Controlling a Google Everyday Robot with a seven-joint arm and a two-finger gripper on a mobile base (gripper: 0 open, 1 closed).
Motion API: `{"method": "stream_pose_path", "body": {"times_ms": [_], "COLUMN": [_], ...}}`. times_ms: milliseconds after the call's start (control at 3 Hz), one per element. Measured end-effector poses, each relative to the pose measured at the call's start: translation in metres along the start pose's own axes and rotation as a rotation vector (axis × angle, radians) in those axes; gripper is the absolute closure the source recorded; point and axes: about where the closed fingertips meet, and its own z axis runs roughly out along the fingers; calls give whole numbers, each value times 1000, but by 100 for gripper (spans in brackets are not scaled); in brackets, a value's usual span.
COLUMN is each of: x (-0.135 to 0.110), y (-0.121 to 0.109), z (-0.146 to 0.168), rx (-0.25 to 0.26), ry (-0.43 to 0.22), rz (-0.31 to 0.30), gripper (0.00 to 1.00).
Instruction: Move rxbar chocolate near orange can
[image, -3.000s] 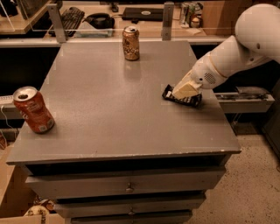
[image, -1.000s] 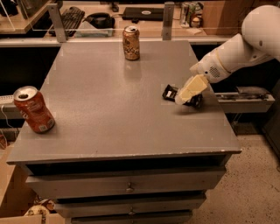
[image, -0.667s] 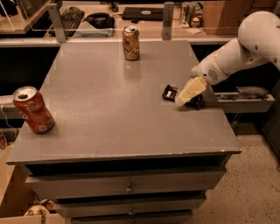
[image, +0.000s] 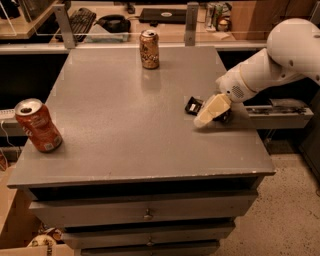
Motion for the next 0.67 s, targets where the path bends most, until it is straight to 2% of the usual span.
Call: {"method": "stream_pose_path", "body": {"times_ms": [333, 667], "x": [-7, -9], "y": [18, 25], "z": [6, 11], "rx": [-9, -24], "ry": [-14, -20], "rz": [0, 7], "gripper": [26, 49]}}
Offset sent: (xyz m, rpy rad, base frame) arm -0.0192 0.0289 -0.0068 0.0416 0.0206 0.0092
